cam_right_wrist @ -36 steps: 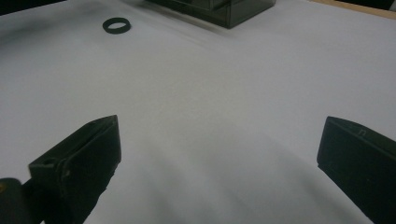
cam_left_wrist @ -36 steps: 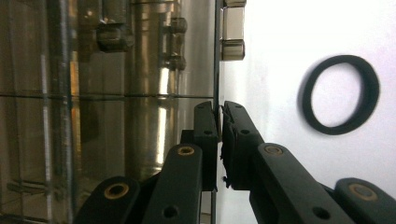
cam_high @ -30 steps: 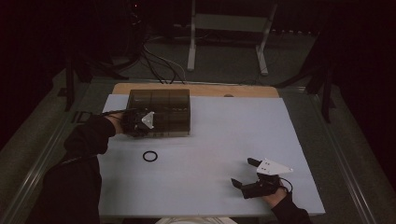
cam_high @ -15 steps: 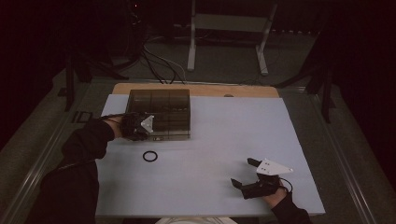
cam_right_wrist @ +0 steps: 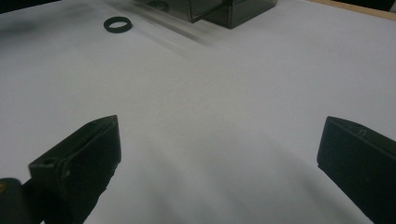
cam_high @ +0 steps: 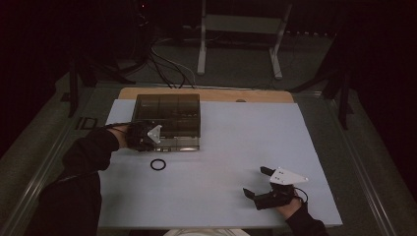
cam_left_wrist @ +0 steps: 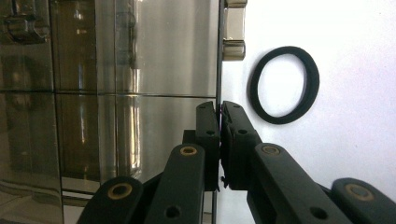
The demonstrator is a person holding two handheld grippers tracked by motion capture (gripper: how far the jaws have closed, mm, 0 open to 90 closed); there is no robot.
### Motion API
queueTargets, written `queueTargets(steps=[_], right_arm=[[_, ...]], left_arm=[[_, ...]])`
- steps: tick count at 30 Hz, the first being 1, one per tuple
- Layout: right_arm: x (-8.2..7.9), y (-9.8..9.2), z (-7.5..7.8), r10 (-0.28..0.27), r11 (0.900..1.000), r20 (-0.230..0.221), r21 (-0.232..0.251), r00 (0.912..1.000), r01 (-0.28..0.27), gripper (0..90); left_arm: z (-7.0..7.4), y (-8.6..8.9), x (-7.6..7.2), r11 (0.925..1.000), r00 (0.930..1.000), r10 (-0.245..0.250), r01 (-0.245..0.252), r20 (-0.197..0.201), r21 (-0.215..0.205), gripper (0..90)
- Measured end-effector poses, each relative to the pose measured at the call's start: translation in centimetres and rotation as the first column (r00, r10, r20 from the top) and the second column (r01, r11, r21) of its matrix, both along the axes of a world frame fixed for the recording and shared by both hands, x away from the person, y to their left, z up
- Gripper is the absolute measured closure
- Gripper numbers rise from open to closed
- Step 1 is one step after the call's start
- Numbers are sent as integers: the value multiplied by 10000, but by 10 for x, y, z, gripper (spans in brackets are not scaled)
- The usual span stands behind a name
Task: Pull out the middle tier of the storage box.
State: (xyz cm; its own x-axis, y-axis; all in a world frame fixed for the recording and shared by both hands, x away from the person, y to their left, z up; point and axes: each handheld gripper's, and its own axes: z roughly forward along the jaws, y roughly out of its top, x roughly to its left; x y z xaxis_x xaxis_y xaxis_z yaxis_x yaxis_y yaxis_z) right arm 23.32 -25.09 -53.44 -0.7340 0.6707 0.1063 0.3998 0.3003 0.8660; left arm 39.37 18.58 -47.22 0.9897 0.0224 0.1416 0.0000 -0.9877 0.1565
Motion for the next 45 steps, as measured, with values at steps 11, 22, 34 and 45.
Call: queueTargets(steps=[11,22,34,45], right_arm=[[0,0,0,13,10000,-9,-38,10000,-13,0],[0,0,-1,27,10000,-26,-63,10000,-27,0],[0,1,-1,45,10000,-44,-83,10000,-45,0],[0,1,-1,37,10000,-50,-57,10000,-37,0]], left_arm=[[-1,1,0,9997,9998,181,-183,-109,-157,881],[0,4,0,9990,9996,239,-244,-149,-376,856],[16,15,1,9692,9854,1568,-1665,-665,-1815,827],[24,24,-1,9148,9552,2756,-2951,-1081,-2758,744]])
